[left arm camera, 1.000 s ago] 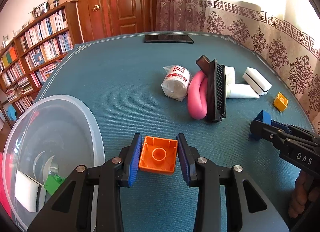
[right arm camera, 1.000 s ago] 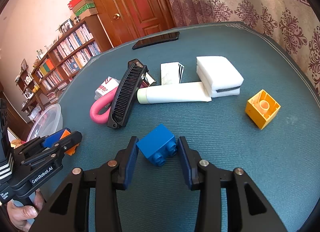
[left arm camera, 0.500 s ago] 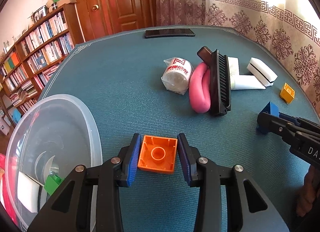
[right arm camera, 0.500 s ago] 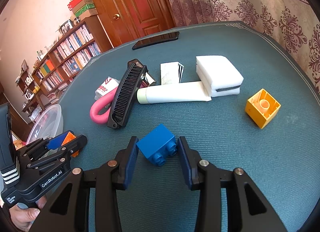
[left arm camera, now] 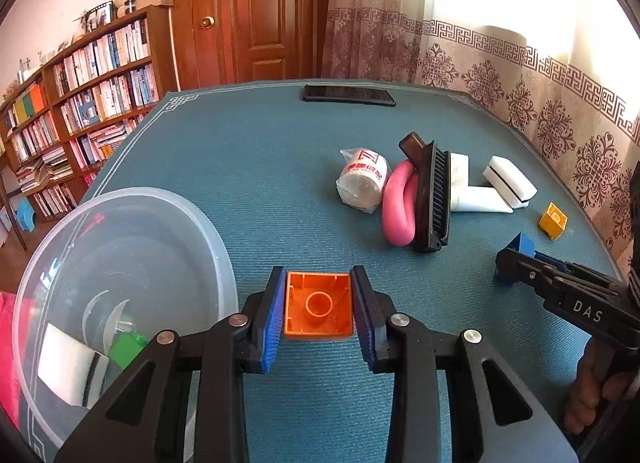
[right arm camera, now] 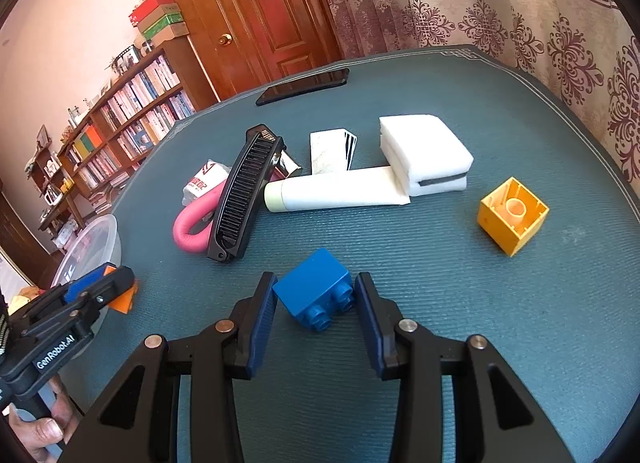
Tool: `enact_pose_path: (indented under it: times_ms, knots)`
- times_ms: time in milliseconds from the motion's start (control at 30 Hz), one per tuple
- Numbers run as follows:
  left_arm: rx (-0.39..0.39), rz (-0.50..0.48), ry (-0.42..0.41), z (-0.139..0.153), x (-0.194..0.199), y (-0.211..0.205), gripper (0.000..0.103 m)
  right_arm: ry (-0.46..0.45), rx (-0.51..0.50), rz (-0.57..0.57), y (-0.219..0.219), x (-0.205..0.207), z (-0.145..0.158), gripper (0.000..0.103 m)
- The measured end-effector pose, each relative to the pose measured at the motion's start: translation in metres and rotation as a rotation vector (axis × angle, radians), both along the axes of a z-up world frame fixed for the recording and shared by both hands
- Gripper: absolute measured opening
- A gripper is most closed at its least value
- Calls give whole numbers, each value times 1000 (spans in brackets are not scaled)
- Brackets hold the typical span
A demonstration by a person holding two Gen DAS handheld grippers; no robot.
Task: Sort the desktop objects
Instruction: 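Carry the orange brick with the left tool while the right tool carries the blue brick to the bowl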
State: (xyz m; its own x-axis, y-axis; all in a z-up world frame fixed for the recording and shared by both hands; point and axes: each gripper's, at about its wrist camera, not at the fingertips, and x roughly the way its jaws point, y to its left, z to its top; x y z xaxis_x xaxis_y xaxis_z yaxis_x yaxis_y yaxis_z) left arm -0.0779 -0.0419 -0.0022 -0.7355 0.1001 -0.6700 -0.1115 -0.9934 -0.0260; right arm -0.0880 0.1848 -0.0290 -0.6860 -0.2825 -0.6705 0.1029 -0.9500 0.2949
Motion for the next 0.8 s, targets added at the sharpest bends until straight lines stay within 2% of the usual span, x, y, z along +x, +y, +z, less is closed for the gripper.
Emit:
enact_pose_path:
  times_ms: [167, 333, 800]
  knots:
    - [35, 25, 45, 18, 12, -19, 35, 26, 33, -5, -6, 4, 8, 44]
    - [39, 81, 78, 31, 22, -44, 35, 46, 45, 45, -24, 10, 18, 44]
    - [22, 260, 121, 42, 43, -123, 35, 106, 30, 220, -96, 12, 52, 44]
